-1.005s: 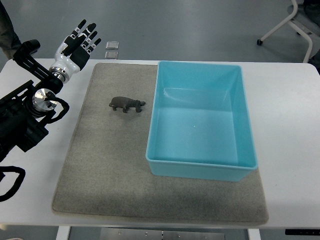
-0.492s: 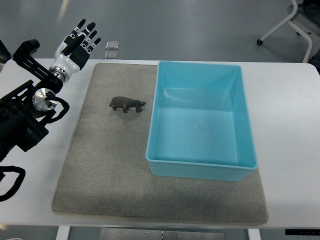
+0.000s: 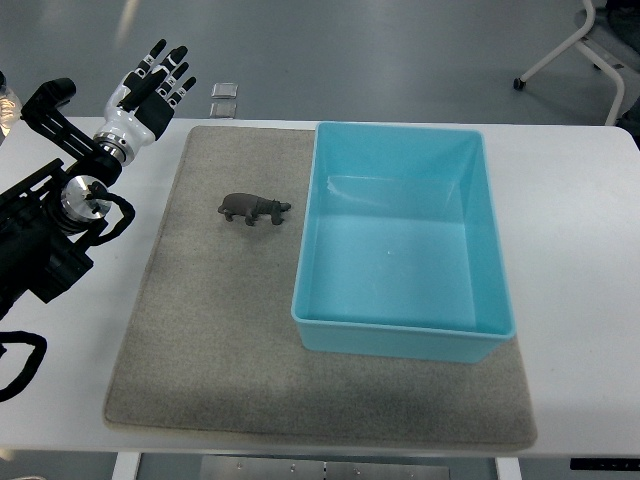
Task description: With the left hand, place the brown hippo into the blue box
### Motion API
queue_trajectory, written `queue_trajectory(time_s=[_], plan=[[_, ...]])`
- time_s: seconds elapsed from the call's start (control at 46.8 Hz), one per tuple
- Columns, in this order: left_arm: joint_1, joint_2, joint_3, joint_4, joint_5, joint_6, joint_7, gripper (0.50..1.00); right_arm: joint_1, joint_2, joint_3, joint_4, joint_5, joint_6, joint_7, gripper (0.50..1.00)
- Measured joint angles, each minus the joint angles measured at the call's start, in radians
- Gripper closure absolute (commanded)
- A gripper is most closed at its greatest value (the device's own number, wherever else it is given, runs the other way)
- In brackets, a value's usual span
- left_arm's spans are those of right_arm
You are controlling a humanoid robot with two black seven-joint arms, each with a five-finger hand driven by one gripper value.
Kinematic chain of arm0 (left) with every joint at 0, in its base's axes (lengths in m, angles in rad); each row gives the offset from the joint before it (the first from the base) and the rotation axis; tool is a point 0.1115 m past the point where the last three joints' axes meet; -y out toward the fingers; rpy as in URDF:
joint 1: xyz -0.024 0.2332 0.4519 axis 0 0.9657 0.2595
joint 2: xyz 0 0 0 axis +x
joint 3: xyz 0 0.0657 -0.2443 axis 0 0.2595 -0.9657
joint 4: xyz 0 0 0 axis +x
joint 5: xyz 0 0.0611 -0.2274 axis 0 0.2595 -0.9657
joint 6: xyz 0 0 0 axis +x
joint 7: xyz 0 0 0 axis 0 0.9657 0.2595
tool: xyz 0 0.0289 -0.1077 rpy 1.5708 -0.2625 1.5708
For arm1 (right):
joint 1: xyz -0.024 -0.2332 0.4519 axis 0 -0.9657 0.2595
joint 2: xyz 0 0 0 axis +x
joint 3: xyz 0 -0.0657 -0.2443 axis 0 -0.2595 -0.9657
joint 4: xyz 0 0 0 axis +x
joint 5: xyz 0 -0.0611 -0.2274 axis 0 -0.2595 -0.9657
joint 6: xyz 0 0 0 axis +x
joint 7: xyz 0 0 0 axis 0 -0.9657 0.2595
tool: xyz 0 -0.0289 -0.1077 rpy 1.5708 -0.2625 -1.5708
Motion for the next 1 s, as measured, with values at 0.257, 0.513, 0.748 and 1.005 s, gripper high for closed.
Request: queue_trajectory(time_s=[0.257,0.513,0.748,1.005], plan=[[-0.001,0.013,0.016,-0.008,0.006,0.000,0.000,0.504,0.000,0.000,0.000,0.000,0.000,0.000,0.000,0.564],[-0.004,0.046,0.021,-0.026,0.090,-0.003,0.003,0.504,0.000,0.000,0.000,0.000,0.000,0.000,0.000,0.564],[-0.011,0.074,0.020,-0.068,0.330,-0.005,0.003,0.504,0.000,0.000,0.000,0.000,0.000,0.000,0.000,0.564],[-0.014,0.109,0.020,-0.167,0.614,-0.010,0.003,0.504,0.000,0.000,0.000,0.000,0.000,0.000,0.000,0.564]])
